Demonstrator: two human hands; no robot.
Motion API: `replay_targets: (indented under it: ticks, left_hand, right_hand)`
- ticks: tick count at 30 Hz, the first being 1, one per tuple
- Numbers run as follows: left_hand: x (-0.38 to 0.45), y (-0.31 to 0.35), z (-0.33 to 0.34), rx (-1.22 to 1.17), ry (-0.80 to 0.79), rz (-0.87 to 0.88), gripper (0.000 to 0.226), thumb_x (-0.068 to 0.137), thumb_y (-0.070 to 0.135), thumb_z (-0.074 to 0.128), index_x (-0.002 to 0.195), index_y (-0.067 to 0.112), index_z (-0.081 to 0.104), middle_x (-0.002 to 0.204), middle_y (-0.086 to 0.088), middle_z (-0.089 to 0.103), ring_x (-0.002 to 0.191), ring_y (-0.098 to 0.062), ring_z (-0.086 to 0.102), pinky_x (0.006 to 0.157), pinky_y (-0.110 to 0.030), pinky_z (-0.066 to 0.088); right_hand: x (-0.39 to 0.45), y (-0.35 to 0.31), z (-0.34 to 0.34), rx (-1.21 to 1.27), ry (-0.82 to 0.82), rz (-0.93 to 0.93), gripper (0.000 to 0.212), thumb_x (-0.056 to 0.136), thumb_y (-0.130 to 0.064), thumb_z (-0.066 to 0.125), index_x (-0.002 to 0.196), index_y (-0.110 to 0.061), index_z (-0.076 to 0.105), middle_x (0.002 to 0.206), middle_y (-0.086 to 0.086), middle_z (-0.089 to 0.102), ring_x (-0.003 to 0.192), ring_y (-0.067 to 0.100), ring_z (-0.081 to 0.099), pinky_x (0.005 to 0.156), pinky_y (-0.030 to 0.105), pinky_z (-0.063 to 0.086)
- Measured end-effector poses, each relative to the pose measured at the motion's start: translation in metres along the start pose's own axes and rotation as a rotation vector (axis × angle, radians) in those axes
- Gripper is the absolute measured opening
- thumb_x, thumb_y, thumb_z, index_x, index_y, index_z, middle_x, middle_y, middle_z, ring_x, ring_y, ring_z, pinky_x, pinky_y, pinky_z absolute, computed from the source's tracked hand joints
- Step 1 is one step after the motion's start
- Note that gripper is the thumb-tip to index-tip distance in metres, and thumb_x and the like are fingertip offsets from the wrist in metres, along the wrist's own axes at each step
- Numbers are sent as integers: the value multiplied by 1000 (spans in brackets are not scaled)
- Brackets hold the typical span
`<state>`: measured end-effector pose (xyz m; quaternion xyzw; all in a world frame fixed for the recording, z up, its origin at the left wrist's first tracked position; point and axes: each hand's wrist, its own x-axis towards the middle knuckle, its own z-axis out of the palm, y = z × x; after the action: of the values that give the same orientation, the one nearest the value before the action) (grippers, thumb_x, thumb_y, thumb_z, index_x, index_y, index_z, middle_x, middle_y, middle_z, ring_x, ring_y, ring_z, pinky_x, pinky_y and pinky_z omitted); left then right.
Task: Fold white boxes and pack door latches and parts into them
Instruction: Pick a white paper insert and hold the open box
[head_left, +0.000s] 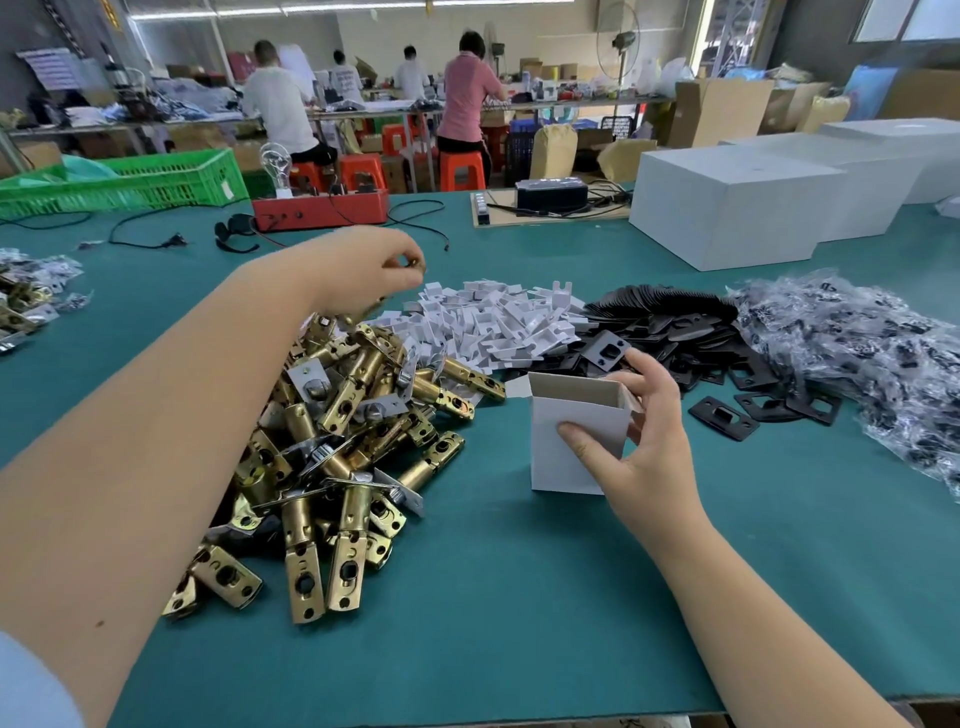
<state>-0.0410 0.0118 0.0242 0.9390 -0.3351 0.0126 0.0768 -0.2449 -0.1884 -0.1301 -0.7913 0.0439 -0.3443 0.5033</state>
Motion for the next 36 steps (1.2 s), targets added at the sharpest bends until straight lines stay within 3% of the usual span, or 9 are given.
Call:
replay_targets:
  ticks: [4,8,12,16,19,24,29,32,36]
  left_hand:
    - [-20,37,-11,-291,154,87,25,99,38,49,122,27,52,98,16,60,67,5,58,54,-13,42]
    - [-38,83,2,-576,156,137,6,97,38,52,101,33,52,95,8,64,86,-13,64,81,-30,54]
    - [-47,125,29,-681,252,113,17,96,42,54,100,26,53,86,12,59,70,6,53,60,-7,42]
    - [-55,155,49,-610,395,15,34,95,46,55,111,17,52,90,8,61,82,-6,58,74,-23,47]
    - [-59,165,55,-499,478,-13,38,96,47,53,112,13,50,98,-2,63,91,-22,60,82,-40,50]
    - [-61,165,59,-290,647,-56,43,94,52,51,110,12,51,96,-1,62,92,-25,56,81,-38,42]
    - [-65,164,69,-199,754,-69,45,95,53,50,111,11,54,92,0,61,91,-25,55,79,-34,29]
    - [-64,165,72,-220,835,-61,46,94,51,54,110,9,56,87,1,58,87,-24,55,80,-33,29]
    - [-63,168,76,-269,851,-36,44,94,49,55,111,8,56,90,-1,62,88,-25,56,79,-31,26]
  right_hand:
    - [1,1,-2,10,10,31,68,73,-24,81,112,-61,39,109,-34,52,98,-10,54,76,8,44]
    - [2,1,-1,-4,-11,93,58,74,-32,79,103,-65,42,111,-24,57,93,1,58,71,21,50]
    - [2,1,0,-13,-1,117,60,75,-34,79,121,-50,44,120,-18,57,98,2,56,77,19,46]
    - [3,1,1,-15,14,124,76,75,-33,78,138,-38,35,130,-10,53,98,-8,51,76,2,40]
    - [2,1,1,-23,12,129,89,75,-37,75,148,-30,25,137,-6,50,112,3,50,87,10,41]
    - [2,-2,2,-40,-6,119,92,74,-38,76,149,-28,23,136,-17,43,126,2,41,103,27,39]
    - [3,1,2,-56,-9,133,88,78,-30,78,149,-30,25,128,-16,47,108,-7,47,83,-1,35]
    - [3,0,2,-63,-6,129,86,78,-30,77,148,-27,27,122,-30,42,108,-21,41,83,-5,33]
    - [3,0,1,-70,6,137,86,78,-31,77,148,-29,28,122,-21,47,115,1,49,93,18,41]
